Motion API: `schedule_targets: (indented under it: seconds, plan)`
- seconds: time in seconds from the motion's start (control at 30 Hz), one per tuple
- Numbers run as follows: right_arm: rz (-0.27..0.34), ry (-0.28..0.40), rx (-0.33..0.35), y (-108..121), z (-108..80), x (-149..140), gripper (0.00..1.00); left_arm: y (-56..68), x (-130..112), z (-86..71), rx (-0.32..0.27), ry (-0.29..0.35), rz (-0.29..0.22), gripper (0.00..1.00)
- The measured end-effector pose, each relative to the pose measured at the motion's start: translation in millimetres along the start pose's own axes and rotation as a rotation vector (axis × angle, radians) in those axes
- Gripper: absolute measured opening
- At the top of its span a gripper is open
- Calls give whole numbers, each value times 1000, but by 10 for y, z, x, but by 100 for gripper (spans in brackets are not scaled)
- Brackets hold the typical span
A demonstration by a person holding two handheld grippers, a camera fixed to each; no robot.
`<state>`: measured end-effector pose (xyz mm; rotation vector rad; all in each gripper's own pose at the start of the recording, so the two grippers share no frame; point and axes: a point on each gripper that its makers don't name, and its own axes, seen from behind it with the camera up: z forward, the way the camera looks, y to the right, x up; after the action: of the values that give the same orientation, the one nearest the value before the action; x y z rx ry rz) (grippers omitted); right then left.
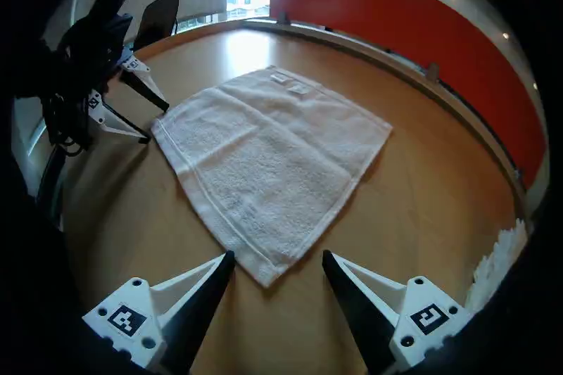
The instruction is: Fold towel
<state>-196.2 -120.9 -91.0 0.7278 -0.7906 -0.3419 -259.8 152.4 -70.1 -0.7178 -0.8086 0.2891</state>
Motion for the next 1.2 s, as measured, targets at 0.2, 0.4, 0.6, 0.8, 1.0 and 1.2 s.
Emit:
schedule_targets:
  seconds: [0.2,0.4,0.6,0.8,1.0,1.2]
  plan:
    - [-3,1,18,-36,9,-9,90,4,-16,5,3,-3,11,97]
    - [17,2,36,-64,10,-28,80,-5,-17,7,7,-11,6,95]
    - [8,-1,46,-93,16,-23,67,-17,-17,12,14,-20,3,84]
    - [9,-2,48,-104,22,-14,54,-16,-22,5,21,-29,-3,72]
    - [21,-4,41,-94,21,-13,29,13,-15,7,20,-37,-2,48]
    - [45,-4,39,-91,24,-5,17,37,4,25,24,-44,-7,20]
